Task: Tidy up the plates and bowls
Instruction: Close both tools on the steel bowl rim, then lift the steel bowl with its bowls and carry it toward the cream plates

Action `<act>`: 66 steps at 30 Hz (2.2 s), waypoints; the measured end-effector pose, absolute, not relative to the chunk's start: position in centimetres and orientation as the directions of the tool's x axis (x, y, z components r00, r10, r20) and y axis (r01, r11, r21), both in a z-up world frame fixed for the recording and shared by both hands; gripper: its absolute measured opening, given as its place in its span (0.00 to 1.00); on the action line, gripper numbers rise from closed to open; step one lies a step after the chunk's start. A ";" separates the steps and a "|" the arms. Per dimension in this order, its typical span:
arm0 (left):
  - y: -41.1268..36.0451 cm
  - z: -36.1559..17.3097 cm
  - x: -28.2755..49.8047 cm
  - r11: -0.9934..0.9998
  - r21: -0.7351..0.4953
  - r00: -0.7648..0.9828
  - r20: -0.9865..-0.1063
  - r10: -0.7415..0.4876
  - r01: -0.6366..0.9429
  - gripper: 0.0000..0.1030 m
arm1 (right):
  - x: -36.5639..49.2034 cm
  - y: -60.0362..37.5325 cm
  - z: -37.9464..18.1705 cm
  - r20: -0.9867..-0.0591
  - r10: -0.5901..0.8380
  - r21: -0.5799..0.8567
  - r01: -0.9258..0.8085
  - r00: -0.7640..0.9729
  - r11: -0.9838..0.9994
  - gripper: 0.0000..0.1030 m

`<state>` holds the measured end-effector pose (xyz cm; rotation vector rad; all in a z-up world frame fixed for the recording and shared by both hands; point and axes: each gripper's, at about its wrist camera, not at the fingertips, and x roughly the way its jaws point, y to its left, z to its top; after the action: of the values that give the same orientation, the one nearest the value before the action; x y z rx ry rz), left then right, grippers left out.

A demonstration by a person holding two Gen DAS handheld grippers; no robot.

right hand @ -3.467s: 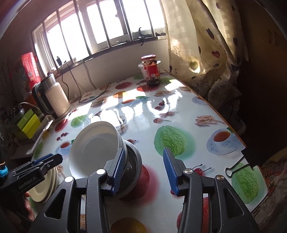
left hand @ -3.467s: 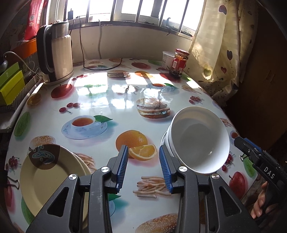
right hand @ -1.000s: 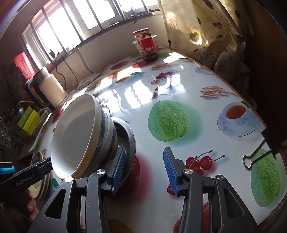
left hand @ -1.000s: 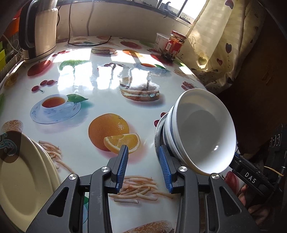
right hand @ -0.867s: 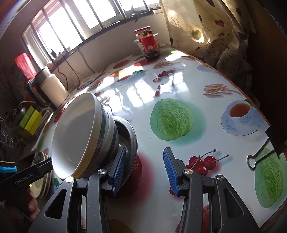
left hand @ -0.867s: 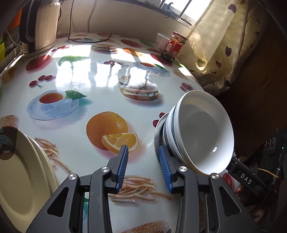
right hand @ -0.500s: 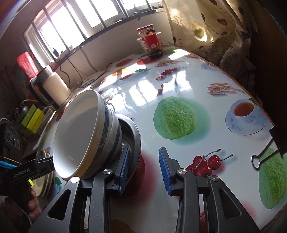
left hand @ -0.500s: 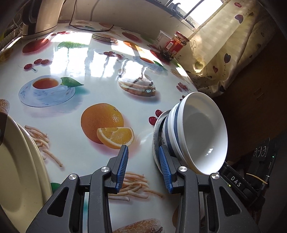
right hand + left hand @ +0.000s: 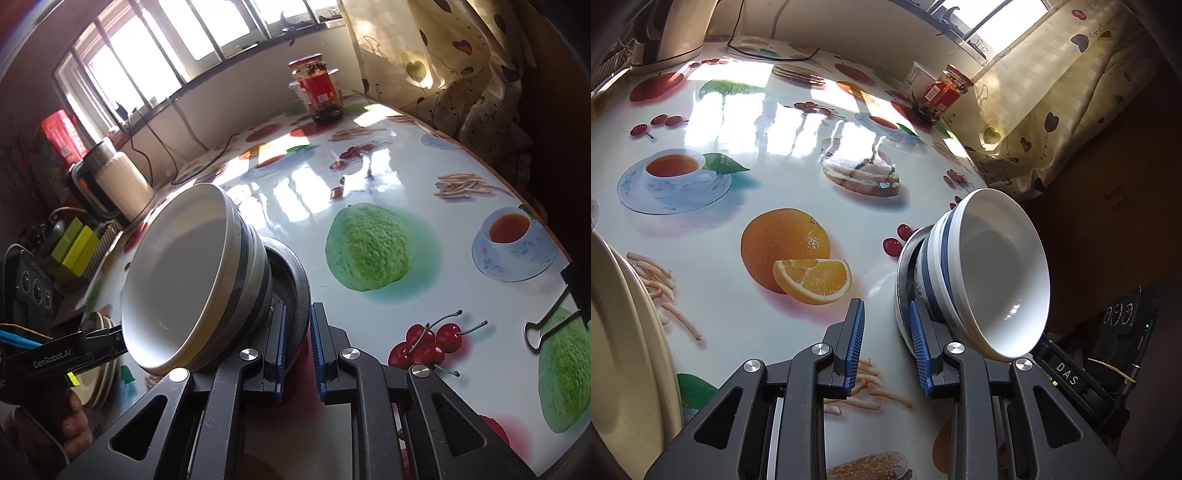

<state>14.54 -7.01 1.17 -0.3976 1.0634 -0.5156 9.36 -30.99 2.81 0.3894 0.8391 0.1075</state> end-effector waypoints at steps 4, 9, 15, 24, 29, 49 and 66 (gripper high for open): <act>-6.8 1.0 14.7 0.787 -0.586 0.372 -0.699 -0.611 0.193 0.19 | 9.3 -31.0 2.8 -0.703 0.246 0.380 0.061 0.668 0.923 0.13; -7.1 0.7 14.9 0.768 -0.610 0.351 -0.689 -0.635 0.193 0.19 | 9.3 -31.0 2.8 -0.703 0.245 0.379 0.060 0.668 0.924 0.13; -7.8 0.0 14.8 0.752 -0.634 0.319 -0.685 -0.655 0.180 0.19 | 9.4 -31.1 2.9 -0.703 0.247 0.378 0.057 0.667 0.924 0.13; -7.2 0.4 14.6 0.762 -0.624 0.343 -0.686 -0.641 0.176 0.20 | 9.3 -31.3 2.9 -0.701 0.252 0.394 0.068 0.667 0.917 0.13; -6.5 1.0 14.8 0.783 -0.601 0.390 -0.690 -0.610 0.161 0.20 | 9.5 -31.6 2.8 -0.696 0.255 0.407 0.077 0.671 0.910 0.14; -8.0 0.9 16.5 0.772 -0.602 0.373 -0.682 -0.630 0.203 0.07 | 10.2 -32.2 2.6 -0.670 0.301 0.438 0.033 0.679 0.898 0.12; -8.5 1.3 16.2 0.796 -0.561 0.387 -0.699 -0.602 0.226 0.07 | 10.2 -32.2 2.6 -0.668 0.305 0.441 0.031 0.679 0.897 0.11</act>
<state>16.22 -8.46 1.34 -0.4092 1.0500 -0.5458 10.16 -32.21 2.63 0.4434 0.8159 0.1598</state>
